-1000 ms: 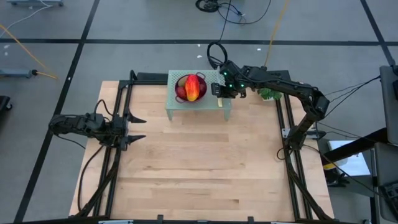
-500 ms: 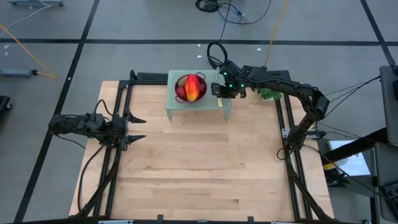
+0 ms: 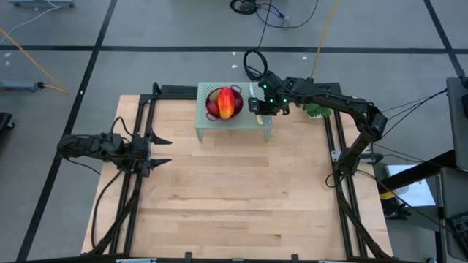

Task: Pick & Place Fruit
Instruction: Put the table knife on the shelf, then return to Home Position

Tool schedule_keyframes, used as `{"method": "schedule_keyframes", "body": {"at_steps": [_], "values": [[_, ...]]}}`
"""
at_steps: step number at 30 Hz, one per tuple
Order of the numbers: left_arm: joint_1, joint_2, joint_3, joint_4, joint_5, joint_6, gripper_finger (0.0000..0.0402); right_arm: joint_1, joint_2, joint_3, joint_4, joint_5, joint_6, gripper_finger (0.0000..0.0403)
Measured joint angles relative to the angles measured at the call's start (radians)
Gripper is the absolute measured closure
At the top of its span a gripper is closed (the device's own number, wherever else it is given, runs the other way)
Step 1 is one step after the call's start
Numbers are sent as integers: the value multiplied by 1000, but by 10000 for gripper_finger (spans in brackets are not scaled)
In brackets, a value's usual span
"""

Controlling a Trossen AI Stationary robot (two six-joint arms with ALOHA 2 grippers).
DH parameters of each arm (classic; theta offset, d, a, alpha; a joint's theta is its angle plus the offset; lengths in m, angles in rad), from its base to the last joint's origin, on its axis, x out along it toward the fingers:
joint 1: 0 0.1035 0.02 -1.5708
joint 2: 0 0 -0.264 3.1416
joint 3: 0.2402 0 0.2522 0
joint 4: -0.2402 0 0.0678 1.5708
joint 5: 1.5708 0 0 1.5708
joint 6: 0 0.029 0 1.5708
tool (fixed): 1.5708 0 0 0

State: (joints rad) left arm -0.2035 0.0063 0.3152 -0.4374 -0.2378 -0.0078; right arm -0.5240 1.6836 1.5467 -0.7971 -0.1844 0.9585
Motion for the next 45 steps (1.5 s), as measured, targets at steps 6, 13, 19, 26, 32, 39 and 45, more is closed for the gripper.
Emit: {"method": "schedule_keyframes", "body": {"at_steps": [6, 13, 19, 26, 32, 39, 45], "values": [[0, 0, 0, 0, 0, 0, 91, 2, 0, 0, 0, 0, 1, 320], [0, 0, 0, 0, 0, 0, 91, 2, 0, 0, 24, 0, -1, 320], [0, 0, 0, 0, 0, 0, 91, 2, 0, 0, 24, 0, -2, 308], [0, 0, 0, 0, 0, 0, 92, 2, 0, 0, 24, 4, 1, 260], [0, 0, 0, 0, 0, 0, 92, 2, 0, 0, 22, 4, 19, 252], [0, 0, 0, 0, 0, 0, 92, 36, 0, 0, 10, -1, -1, 284], [0, 0, 0, 0, 0, 0, 92, 48, 0, 0, 4, 2, -36, 335]]}}
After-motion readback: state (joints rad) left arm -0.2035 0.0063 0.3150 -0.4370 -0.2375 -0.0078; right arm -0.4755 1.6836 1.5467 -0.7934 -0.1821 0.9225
